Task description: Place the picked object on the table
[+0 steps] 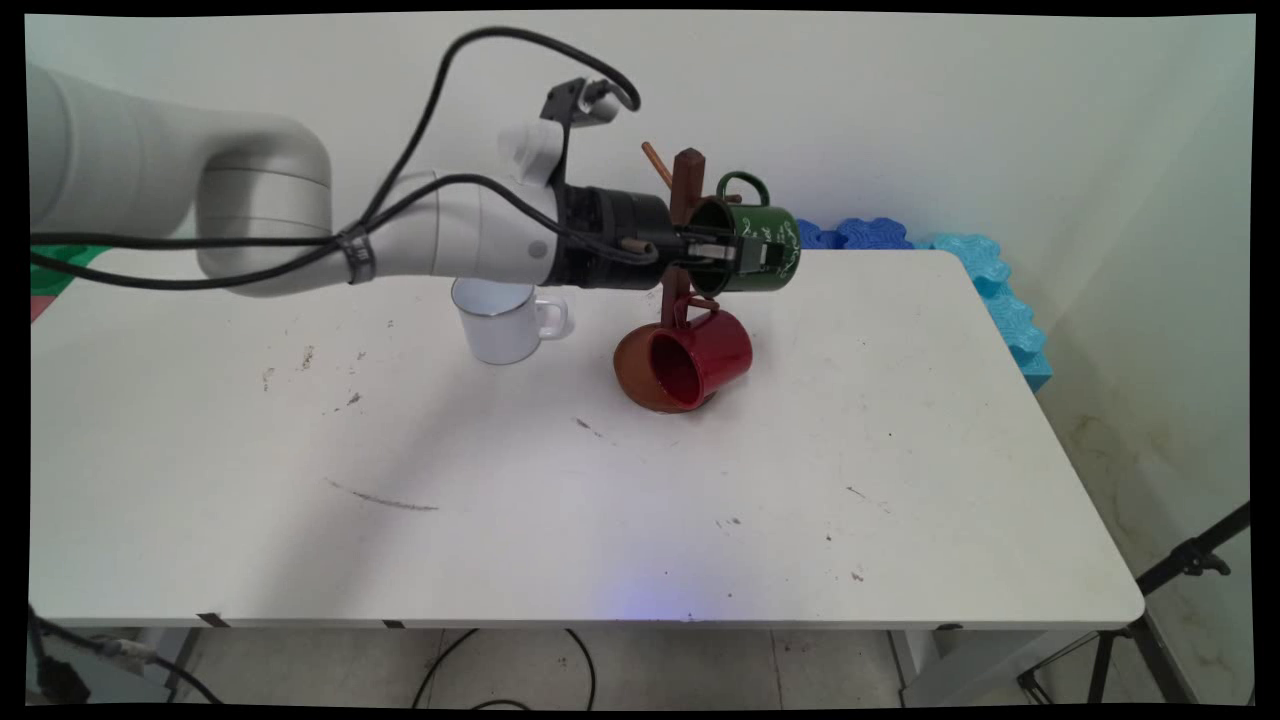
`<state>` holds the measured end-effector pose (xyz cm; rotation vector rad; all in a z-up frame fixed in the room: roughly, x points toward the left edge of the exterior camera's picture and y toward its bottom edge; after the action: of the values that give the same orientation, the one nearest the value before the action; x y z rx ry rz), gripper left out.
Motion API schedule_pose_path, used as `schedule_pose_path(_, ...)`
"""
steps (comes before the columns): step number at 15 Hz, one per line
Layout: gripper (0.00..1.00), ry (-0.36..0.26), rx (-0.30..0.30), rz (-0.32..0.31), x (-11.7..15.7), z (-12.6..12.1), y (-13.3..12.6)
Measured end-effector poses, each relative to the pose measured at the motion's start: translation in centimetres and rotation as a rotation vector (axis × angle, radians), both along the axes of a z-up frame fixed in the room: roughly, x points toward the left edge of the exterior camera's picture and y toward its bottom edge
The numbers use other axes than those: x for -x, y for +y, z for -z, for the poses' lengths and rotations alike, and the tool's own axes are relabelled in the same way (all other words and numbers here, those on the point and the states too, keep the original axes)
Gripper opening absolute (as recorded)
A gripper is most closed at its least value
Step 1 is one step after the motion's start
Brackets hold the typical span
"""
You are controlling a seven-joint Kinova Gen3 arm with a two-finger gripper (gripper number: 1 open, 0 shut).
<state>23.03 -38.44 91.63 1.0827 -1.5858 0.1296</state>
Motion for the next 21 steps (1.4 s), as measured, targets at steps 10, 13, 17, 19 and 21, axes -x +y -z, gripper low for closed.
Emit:
schedule_pose_path(10, 0.0, 0.01, 0.022, 0.073, -1.8, -3.9, 1.9)
schedule_pose_path(13, 0.0, -0.016, 0.029, 0.142, -2.8, -5.5, 2.3)
schedule_pose_path(17, 0.0, -0.108, 0.032, 0.211, -4.9, -7.3, 2.3)
schedule_pose_path(19, 0.0, -0.175, 0.026, 0.241, -6.2, -8.2, 2.1)
schedule_pose_path(21, 0.0, -0.23, 0.022, 0.271, -7.2, -8.9, 2.0)
